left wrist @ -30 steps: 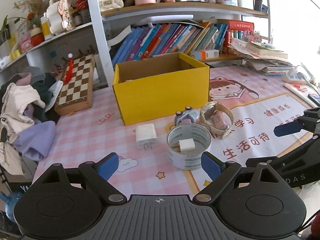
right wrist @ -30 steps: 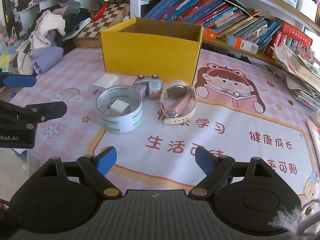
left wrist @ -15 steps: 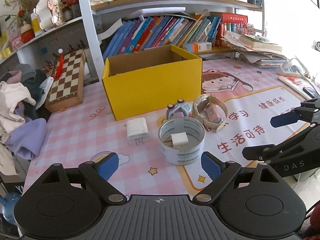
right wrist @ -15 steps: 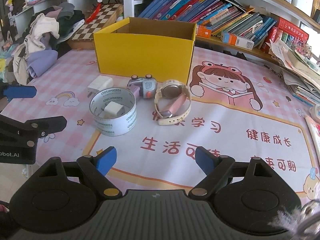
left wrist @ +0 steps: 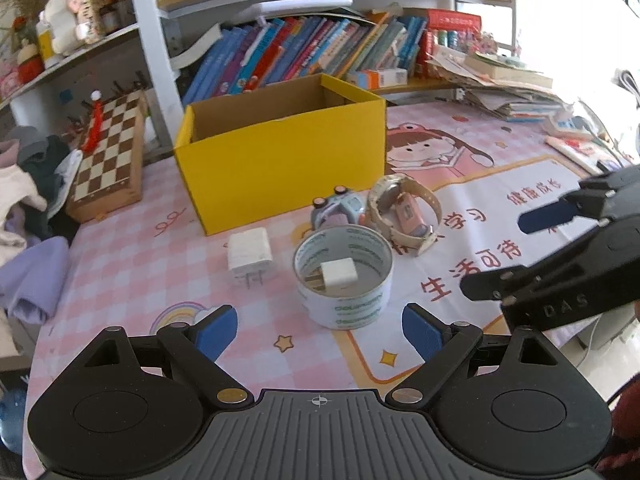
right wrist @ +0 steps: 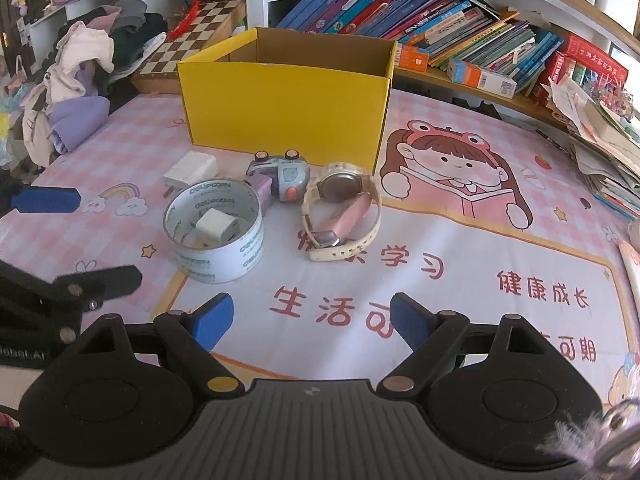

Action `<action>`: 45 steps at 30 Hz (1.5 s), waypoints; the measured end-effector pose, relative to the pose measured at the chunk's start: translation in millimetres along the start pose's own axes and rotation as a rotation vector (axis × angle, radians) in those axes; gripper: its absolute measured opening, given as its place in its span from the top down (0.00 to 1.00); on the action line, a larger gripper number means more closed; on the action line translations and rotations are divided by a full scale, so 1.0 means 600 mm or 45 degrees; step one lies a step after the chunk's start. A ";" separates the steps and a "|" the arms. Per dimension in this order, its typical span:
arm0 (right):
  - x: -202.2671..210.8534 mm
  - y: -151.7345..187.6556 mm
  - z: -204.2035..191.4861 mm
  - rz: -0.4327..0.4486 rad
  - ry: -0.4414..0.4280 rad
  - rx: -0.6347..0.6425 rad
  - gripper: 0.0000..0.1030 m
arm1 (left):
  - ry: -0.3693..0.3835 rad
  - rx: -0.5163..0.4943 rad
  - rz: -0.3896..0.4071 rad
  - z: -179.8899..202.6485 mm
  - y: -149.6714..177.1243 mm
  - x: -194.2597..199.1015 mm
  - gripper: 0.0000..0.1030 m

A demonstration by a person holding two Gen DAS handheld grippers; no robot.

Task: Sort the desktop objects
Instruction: 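Move both tools toward the tape roll and watch on the desk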

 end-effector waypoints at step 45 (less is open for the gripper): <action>-0.116 -0.084 0.076 -0.021 -0.111 0.074 0.28 | -0.054 0.014 -0.159 0.025 -0.034 -0.155 0.07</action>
Point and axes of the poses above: each gripper's, at about its wrist camera, not at the fingertips, and x roughly against the way its jaws point, z to its right, y to its underside, the point moved 10 cm from there along -x, roughly the way its jaws point, and after that the axes turned 6 degrees about x, right-handed, at the moved point
